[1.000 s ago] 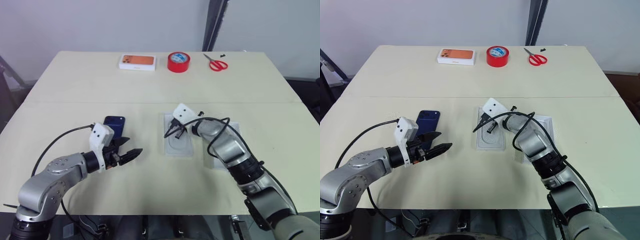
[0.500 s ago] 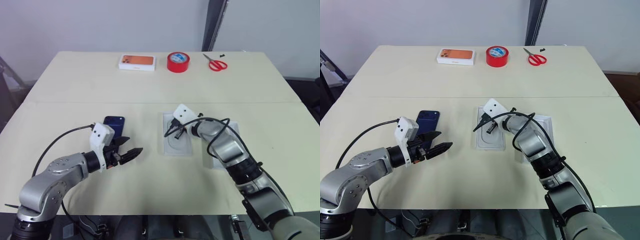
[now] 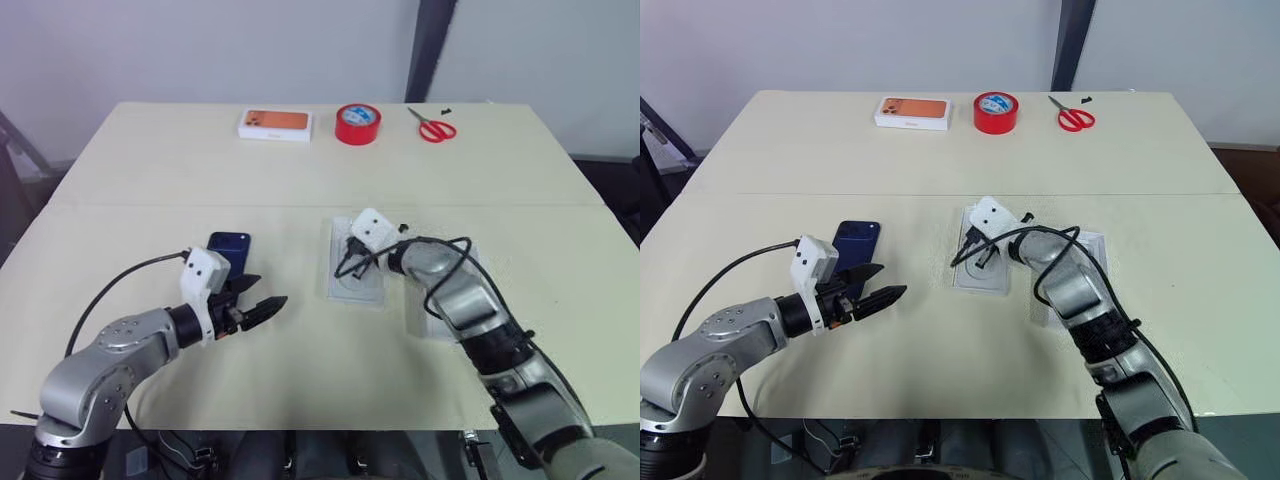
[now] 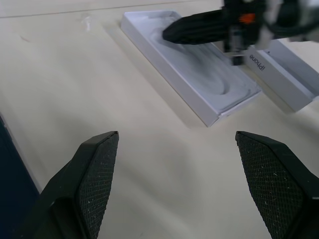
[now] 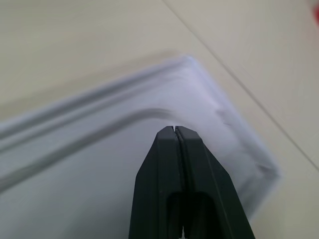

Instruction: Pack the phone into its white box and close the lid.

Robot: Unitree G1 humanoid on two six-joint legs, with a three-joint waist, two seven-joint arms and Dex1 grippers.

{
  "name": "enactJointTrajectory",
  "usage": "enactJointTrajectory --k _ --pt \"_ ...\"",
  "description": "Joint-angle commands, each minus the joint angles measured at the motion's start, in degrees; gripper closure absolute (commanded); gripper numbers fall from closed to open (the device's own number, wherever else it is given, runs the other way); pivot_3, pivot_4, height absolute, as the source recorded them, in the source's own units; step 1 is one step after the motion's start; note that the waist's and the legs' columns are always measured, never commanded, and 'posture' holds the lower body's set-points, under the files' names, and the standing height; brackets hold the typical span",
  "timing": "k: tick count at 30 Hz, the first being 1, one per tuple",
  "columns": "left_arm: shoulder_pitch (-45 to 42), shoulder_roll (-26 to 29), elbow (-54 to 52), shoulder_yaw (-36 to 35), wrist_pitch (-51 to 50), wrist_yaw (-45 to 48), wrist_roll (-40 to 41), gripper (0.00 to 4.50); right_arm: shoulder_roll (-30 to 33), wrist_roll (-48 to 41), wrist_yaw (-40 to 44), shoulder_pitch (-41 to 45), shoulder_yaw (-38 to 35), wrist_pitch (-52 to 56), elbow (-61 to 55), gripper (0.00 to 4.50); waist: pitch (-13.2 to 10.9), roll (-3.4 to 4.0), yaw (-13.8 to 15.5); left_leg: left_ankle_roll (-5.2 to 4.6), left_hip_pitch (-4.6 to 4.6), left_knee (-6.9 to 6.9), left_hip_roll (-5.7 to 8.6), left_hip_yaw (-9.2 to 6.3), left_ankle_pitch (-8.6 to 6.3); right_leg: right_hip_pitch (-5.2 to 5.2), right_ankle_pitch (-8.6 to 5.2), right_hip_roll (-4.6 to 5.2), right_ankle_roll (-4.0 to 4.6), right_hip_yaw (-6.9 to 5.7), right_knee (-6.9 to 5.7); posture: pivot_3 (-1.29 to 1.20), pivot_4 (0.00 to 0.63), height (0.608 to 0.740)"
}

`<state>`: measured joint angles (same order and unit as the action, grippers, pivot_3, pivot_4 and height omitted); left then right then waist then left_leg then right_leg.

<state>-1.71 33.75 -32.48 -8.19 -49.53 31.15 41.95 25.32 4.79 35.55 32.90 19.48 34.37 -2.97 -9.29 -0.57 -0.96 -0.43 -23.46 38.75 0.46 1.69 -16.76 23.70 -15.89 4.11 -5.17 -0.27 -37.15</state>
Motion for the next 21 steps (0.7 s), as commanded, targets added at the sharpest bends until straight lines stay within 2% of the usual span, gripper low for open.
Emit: enactJointTrajectory --k 1,6,15,18,21 --pt "0.2 0.3 -1.5 -1.2 0.7 0.0 0.8 0.56 3.2 -2.3 5.7 -2.1 0.3 1.5 -8.2 4.46 0.0 0.00 0.0 0.00 0.00 0.00 0.00 0.00 0.00 0.00 0.00 0.00 0.00 0.00 0.00 0.00 0.150 0.725" --pt "0.1 0.4 -1.2 -1.4 0.8 -0.1 0.8 0.56 7.9 -2.6 11.6 -5.4 3.2 2.1 -14.2 4.46 0.0 0.00 0.0 0.00 0.01 -0.01 -0.01 -0.01 0.00 0.00 -0.01 0.01 0.01 0.00 0.00 0.00 0.150 0.725" --pt "0.7 1.0 -1.6 -2.6 0.5 -0.2 1.3 0.56 12.2 -4.3 17.5 -7.3 4.5 2.7 -18.5 4.46 0.0 0.00 0.2 -0.01 0.01 -0.01 -0.01 -0.02 -0.01 -0.01 -0.01 0.01 0.02 0.00 0.04 0.00 0.150 0.725" --pt "1.3 1.4 -1.7 -4.1 0.2 -0.6 1.9 0.56 12.2 -5.0 17.8 -6.7 3.1 2.1 -19.2 4.46 0.0 -0.01 0.2 -0.02 0.01 0.00 -0.01 -0.02 -0.01 -0.02 -0.04 0.02 0.07 0.01 0.06 0.00 0.150 0.725" --pt "1.7 1.6 -1.4 -5.5 0.1 -1.2 2.4 0.56 9.6 -5.5 15.6 -4.2 0.9 2.7 -17.6 4.46 0.0 -0.01 0.0 -0.01 0.01 -0.01 -0.01 -0.02 -0.01 -0.01 -0.06 0.02 0.10 0.01 0.05 0.00 0.150 0.725"
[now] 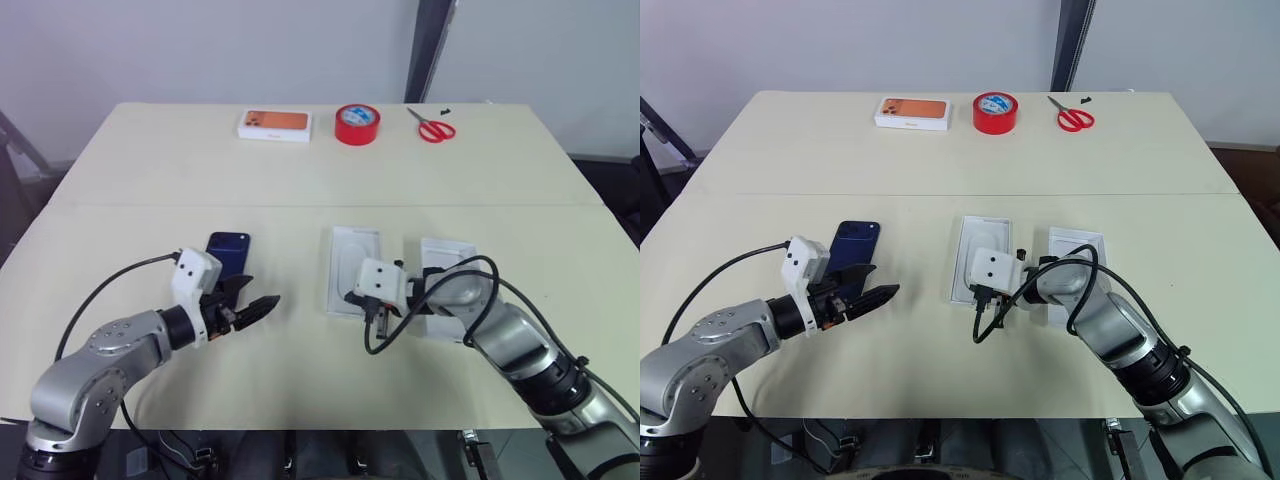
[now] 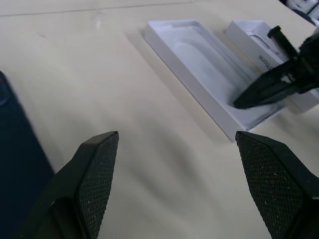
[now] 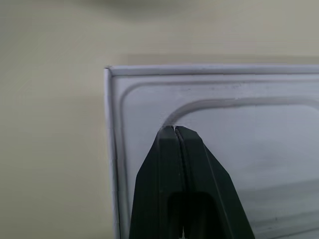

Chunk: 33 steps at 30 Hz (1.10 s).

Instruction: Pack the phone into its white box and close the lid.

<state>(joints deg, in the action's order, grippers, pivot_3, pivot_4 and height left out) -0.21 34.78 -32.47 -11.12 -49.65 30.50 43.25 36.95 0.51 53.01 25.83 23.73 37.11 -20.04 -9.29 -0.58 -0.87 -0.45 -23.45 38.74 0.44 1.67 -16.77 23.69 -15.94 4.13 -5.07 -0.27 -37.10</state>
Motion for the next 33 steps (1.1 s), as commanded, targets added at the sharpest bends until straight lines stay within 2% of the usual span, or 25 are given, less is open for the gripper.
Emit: enactJointTrajectory --k 1,4,10,12,13,16,17,20,22,25,33 --pt "0.4 0.8 -1.2 -3.2 0.1 -0.7 1.1 0.56 -3.6 -2.0 -2.7 4.4 -4.4 0.9 0.2 4.46 0.0 0.00 -0.2 0.00 0.00 0.00 0.00 0.00 0.00 0.01 0.00 0.00 0.00 0.00 -0.01 0.00 0.150 0.725" --pt "0.5 1.2 -0.9 -4.0 -0.1 -1.0 1.3 0.56 -5.3 -2.6 -3.6 6.9 -5.2 2.5 1.4 4.46 0.0 0.01 -0.1 0.02 0.00 -0.01 -0.01 0.00 0.01 0.03 0.03 -0.01 -0.06 0.00 -0.04 0.00 0.150 0.725" --pt "0.5 1.5 -0.9 -3.9 0.1 -1.5 1.4 0.56 -5.7 1.2 -5.8 7.4 -1.1 0.9 5.5 4.46 0.0 -0.02 0.0 -0.04 0.00 0.01 0.06 0.00 -0.03 -0.04 0.01 0.06 -0.01 -0.02 0.06 0.00 0.150 0.725" --pt "0.5 1.5 -0.9 -4.0 0.1 -1.8 1.4 0.56 -7.3 -1.5 -5.8 7.9 -2.9 4.9 6.1 4.46 0.0 -0.01 0.0 -0.04 0.00 0.01 0.06 0.01 -0.03 -0.02 0.00 0.06 0.00 -0.02 0.04 0.00 0.150 0.725" --pt "0.5 1.6 -0.9 -4.2 0.1 -1.9 1.5 0.56 -7.8 -3.2 -5.1 8.0 -4.0 7.0 5.5 3.91 0.0 -0.01 -0.1 -0.03 0.00 0.00 0.06 0.00 -0.02 -0.01 0.02 0.06 -0.04 -0.03 0.02 0.00 0.150 0.725" --pt "0.7 1.9 -0.9 -4.7 0.0 -1.8 1.9 0.56 -6.7 -6.8 -3.1 7.2 -6.6 8.6 1.4 2.74 0.0 0.00 -0.1 -0.02 0.00 -0.01 0.05 0.00 -0.02 0.01 0.04 0.05 -0.08 -0.03 0.00 0.00 0.150 0.725" --pt "0.8 2.1 -0.9 -4.7 0.0 -1.7 1.9 0.56 -5.5 -8.7 -1.6 6.5 -7.8 8.7 -0.6 2.12 0.0 0.01 -0.1 -0.02 -0.01 -0.01 0.05 0.00 -0.02 0.01 0.04 0.05 -0.08 -0.03 0.00 0.00 0.150 0.725" --pt "1.3 3.4 -1.3 -3.8 0.3 -0.3 1.3 0.56 0.4 -12.3 4.1 2.9 -9.0 6.7 -6.1 0.66 0.0 0.00 0.2 -0.06 -0.01 -0.01 0.05 0.00 -0.04 -0.02 0.04 0.06 -0.07 -0.03 0.03 0.00 0.150 0.725" --pt "1.7 4.7 -2.0 -2.3 0.8 1.3 0.8 0.56 4.6 -12.9 7.0 -0.3 -8.5 4.2 -8.8 0.66 0.0 0.00 0.3 -0.10 0.00 -0.01 0.05 0.00 -0.06 -0.07 0.01 0.07 -0.03 -0.03 0.09 0.00 0.150 0.725" --pt "2.7 7.1 -4.0 0.4 2.5 5.1 -0.1 0.56 7.2 -12.1 6.8 -3.9 -7.1 2.7 -10.3 0.66 0.0 0.01 0.0 -0.12 0.00 -0.01 0.06 0.00 -0.08 -0.08 -0.05 0.09 0.09 -0.02 0.13 0.00 0.150 0.725" --pt "5.7 12.1 -6.6 3.9 7.3 13.2 -3.0 0.56 7.8 -7.6 3.8 -7.4 -3.5 -1.5 -7.7 0.66 0.0 0.05 0.0 -0.05 0.04 -0.12 0.04 0.01 -0.04 -0.02 -0.07 0.10 0.13 -0.01 0.10 0.00 0.150 0.725"
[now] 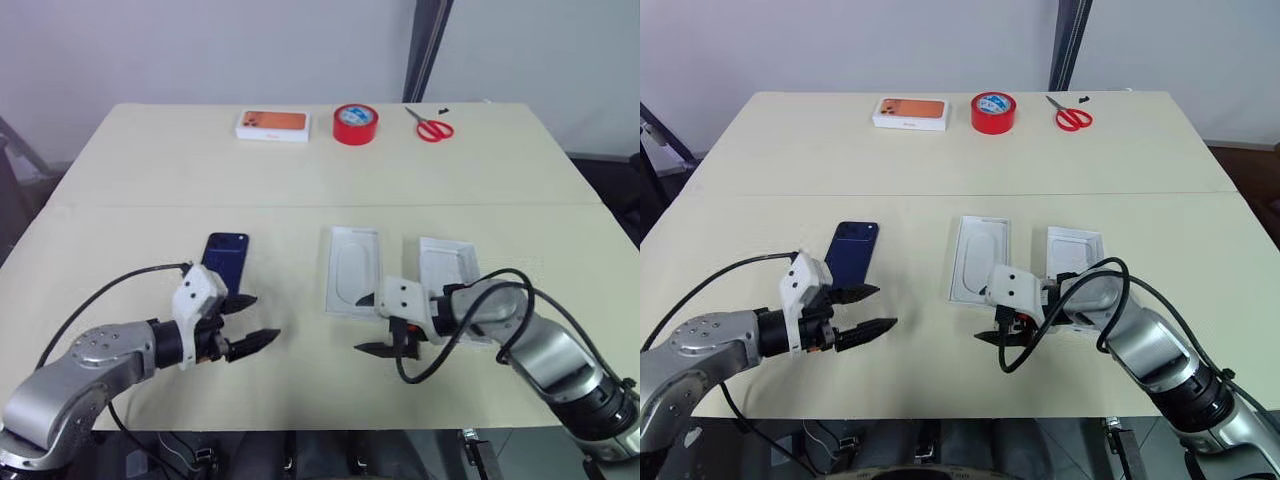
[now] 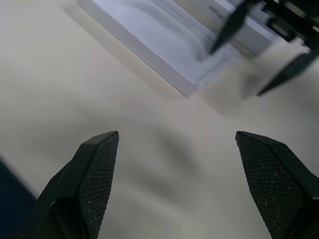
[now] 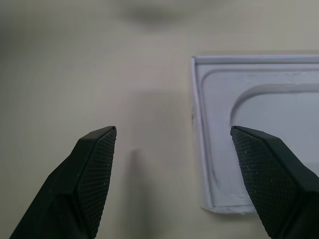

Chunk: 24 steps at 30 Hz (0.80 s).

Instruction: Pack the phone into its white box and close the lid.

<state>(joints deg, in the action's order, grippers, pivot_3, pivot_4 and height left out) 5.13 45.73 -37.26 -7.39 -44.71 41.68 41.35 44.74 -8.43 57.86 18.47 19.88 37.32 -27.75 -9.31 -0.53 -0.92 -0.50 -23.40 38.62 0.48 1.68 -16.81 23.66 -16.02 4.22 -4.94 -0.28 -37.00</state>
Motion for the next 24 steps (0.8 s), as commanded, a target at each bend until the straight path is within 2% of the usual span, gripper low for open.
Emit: enactJointTrajectory --k 1,3,8,9,15,21,24 --pt "0.5 1.4 -1.7 0.4 2.9 2.4 -1.6 0.56 -0.1 1.7 -1.2 -0.1 0.7 -2.0 0.4 0.90 0.0 0.00 0.1 0.00 0.00 0.00 0.00 0.00 0.00 -0.01 0.00 0.00 0.00 0.00 0.01 0.00 0.150 0.725" --pt "0.8 1.5 -1.7 0.4 3.5 2.8 -2.3 0.56 -0.5 1.9 -1.6 0.0 0.9 -2.4 0.9 1.44 0.0 0.00 0.1 0.00 0.00 0.00 0.00 0.00 0.00 -0.01 0.00 0.01 0.00 0.00 0.02 0.00 0.150 0.725" --pt "1.6 1.1 -0.9 -0.1 3.9 2.3 -3.4 0.56 -0.8 2.2 -1.8 0.1 1.4 -4.1 0.4 4.09 0.0 0.00 0.2 0.00 -0.01 0.00 0.00 0.00 0.00 -0.01 0.00 0.00 0.00 0.00 0.03 0.00 0.150 0.725" --pt "1.8 0.9 -0.8 -0.4 3.9 2.1 -3.4 0.56 -1.0 2.5 -1.8 0.2 1.7 -4.7 0.3 4.44 0.0 0.00 0.2 0.00 0.00 0.00 0.00 0.00 0.00 -0.01 0.00 0.00 0.00 0.00 0.02 0.00 0.150 0.725" --pt "3.0 -0.2 0.2 -3.6 4.0 1.1 -2.9 0.56 -2.6 4.1 -2.3 1.5 3.3 -6.3 1.5 4.44 0.0 0.00 0.0 -0.01 0.00 0.00 0.00 0.00 0.00 -0.01 0.01 0.00 -0.01 -0.01 0.00 0.00 0.150 0.725" --pt "4.9 -0.2 1.0 -6.1 4.3 1.1 -3.4 0.56 -8.8 5.0 -2.8 5.2 6.0 -8.1 7.1 4.44 0.0 0.00 0.0 0.00 0.02 0.01 0.00 0.00 0.01 -0.01 0.01 -0.02 -0.02 -0.01 -0.03 0.00 0.150 0.725" --pt "5.7 -0.4 0.9 -7.2 4.3 0.8 -3.4 0.56 -9.3 5.3 -1.7 5.9 6.5 -9.3 8.2 4.44 0.0 0.00 0.2 0.00 0.02 0.01 0.01 0.00 0.01 -0.02 0.01 -0.01 -0.03 -0.01 -0.02 0.00 0.150 0.725"
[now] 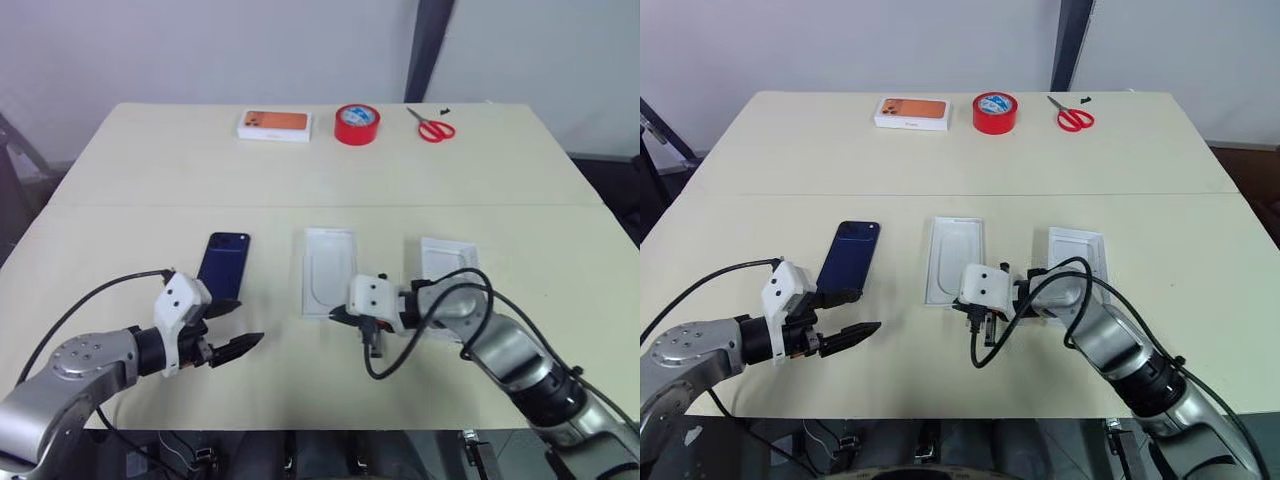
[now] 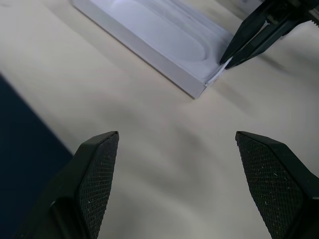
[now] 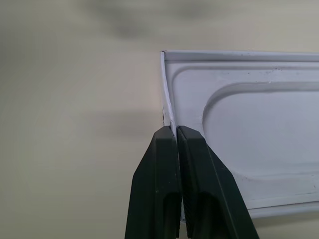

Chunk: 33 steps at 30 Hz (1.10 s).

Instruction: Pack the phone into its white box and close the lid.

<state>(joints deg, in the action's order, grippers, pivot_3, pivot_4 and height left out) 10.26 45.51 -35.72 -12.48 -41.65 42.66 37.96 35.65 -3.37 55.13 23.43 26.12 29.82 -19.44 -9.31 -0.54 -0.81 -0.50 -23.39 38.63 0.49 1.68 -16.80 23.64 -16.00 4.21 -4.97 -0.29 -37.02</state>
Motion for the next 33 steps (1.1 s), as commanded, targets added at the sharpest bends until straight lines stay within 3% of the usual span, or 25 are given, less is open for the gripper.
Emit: enactJointTrajectory --k 1,2,8,12,14,15,19,26,33 --pt "0.8 -0.3 -0.7 -2.5 1.2 -0.4 0.1 0.56 -0.2 0.2 1.3 1.2 0.3 -2.0 0.0 4.44 0.0 -0.01 0.1 0.00 0.00 0.00 0.00 0.00 0.00 -0.01 0.00 0.00 0.00 0.00 0.01 0.00 0.150 0.725" --pt "1.1 -0.4 -0.8 -2.9 1.2 -0.6 0.2 0.56 -0.5 -0.5 1.6 1.5 -0.1 -1.5 0.0 4.44 0.0 -0.01 0.1 0.00 0.00 0.01 0.01 0.00 0.00 -0.02 0.00 0.00 0.00 0.00 0.01 0.00 0.150 0.725" --pt "1.3 -2.3 -0.1 -6.8 0.1 -3.4 1.7 0.56 -5.5 -8.6 0.0 5.1 -7.3 5.1 -1.8 1.50 0.0 0.00 -0.2 0.00 0.01 -0.01 0.00 0.00 0.00 0.01 0.01 0.00 -0.01 0.00 -0.03 0.00 0.150 0.725" --pt "-5.2 -6.8 6.6 -11.3 -4.0 -13.1 2.7 0.56 -12.5 -9.4 -6.3 11.5 -8.0 12.8 0.6 1.50 0.0 0.01 -0.2 0.04 0.00 0.00 0.00 -0.02 0.02 0.04 0.08 -0.02 -0.15 -0.01 -0.09 0.00 0.150 0.725" --pt "-10.1 -8.6 11.2 -13.3 -9.2 -19.0 4.0 0.56 -15.9 -6.7 -9.7 14.7 -5.5 14.2 4.9 2.12 0.0 -0.04 -0.1 0.07 0.01 0.00 0.00 -0.03 0.04 0.05 0.10 -0.02 -0.17 -0.04 -0.15 0.00 0.150 0.725" --pt "-11.9 -9.0 13.0 -13.9 -11.0 -21.3 3.6 0.01 -16.9 -5.1 -10.8 15.8 -4.0 13.8 6.8 2.51 0.0 -0.06 -0.2 0.08 0.02 0.02 0.00 -0.04 0.05 0.04 0.11 -0.04 -0.19 -0.05 -0.17 0.00 0.150 0.725" --pt "-18.6 -10.0 18.5 -15.3 -18.5 -27.6 3.9 0.00 -21.5 -1.4 -14.1 19.6 0.4 12.0 13.9 4.44 0.0 -0.08 -0.2 0.16 -0.04 0.05 0.08 -0.02 0.10 0.09 0.12 -0.03 -0.22 -0.06 -0.18 0.00 0.150 0.725" --pt "-30.0 -11.8 27.8 -16.9 -32.5 -32.3 7.0 0.00 -29.1 5.3 -19.2 23.5 6.2 9.7 24.6 4.44 0.0 -0.12 -0.4 0.33 -0.14 0.23 0.08 -0.01 0.20 0.20 0.13 -0.07 -0.24 -0.08 -0.35 0.00 0.150 0.725" --pt "-34.3 -12.4 31.5 -12.4 -41.5 -31.2 6.2 0.00 -30.9 9.4 -17.7 24.5 11.0 7.8 29.5 4.44 0.1 -0.14 -0.4 0.40 -0.14 0.23 0.09 0.00 0.24 0.24 0.13 -0.07 -0.24 -0.08 -0.44 0.00 0.150 0.725"
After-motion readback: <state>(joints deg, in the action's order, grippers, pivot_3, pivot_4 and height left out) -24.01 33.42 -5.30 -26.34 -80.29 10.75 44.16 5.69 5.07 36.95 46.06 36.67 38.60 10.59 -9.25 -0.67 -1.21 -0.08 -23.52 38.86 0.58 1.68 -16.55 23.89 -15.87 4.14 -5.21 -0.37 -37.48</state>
